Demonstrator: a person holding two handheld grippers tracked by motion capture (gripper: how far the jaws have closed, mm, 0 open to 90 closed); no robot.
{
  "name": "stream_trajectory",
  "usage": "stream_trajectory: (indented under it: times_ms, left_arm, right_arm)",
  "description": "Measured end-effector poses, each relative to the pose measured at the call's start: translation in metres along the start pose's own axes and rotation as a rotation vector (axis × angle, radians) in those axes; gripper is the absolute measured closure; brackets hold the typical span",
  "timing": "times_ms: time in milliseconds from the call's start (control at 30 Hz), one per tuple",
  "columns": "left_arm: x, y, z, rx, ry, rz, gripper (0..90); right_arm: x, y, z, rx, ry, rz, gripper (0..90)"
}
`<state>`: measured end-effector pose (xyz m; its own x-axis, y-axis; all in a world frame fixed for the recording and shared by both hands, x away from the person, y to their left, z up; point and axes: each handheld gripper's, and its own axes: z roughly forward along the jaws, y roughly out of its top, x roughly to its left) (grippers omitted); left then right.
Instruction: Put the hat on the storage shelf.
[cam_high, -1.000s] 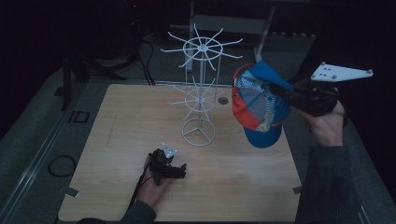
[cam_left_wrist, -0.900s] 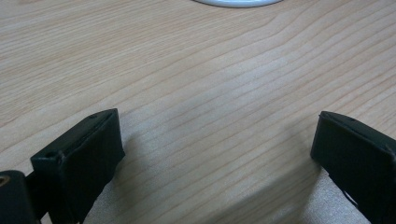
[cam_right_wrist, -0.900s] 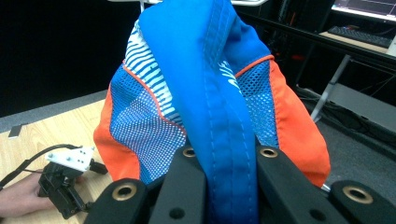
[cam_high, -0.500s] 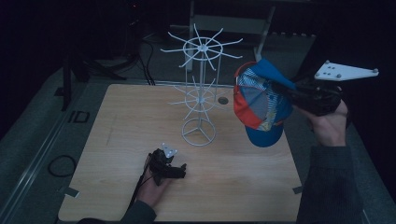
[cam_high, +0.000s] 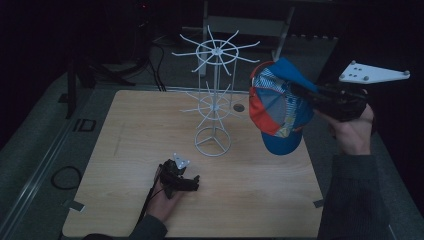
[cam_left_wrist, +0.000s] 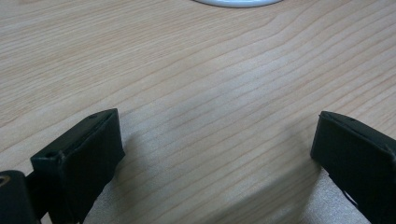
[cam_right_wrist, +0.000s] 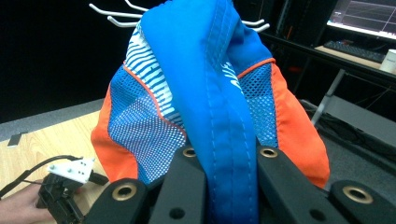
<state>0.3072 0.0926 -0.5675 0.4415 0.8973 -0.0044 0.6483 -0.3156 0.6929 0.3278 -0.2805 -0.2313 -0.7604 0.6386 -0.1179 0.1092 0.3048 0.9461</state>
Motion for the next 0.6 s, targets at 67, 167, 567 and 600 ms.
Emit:
stream_trajectory:
  times_ms: [67, 167, 567, 600]
  left_arm:
    - [0.000, 0.000, 0.000, 0.000, 0.000, 0.000, 2.6]
    - [0.000, 0.000, 0.000, 0.000, 0.000, 0.000, 2.6]
    - [0.000, 0.000, 0.000, -0.001, 0.000, 0.001, 2.6]
    - [0.000, 0.000, 0.000, -0.001, 0.000, 0.001, 2.6]
  right_arm:
    - [0.000, 0.002, -0.001, -0.012, -0.002, -0.002, 87.9]
    - [0.000, 0.004, -0.003, -0.033, -0.003, 0.002, 87.9]
    - [-0.004, 0.013, 0.008, -0.049, 0.008, 0.017, 87.9]
    - [-0.004, 0.011, 0.011, -0.043, 0.011, 0.021, 87.9]
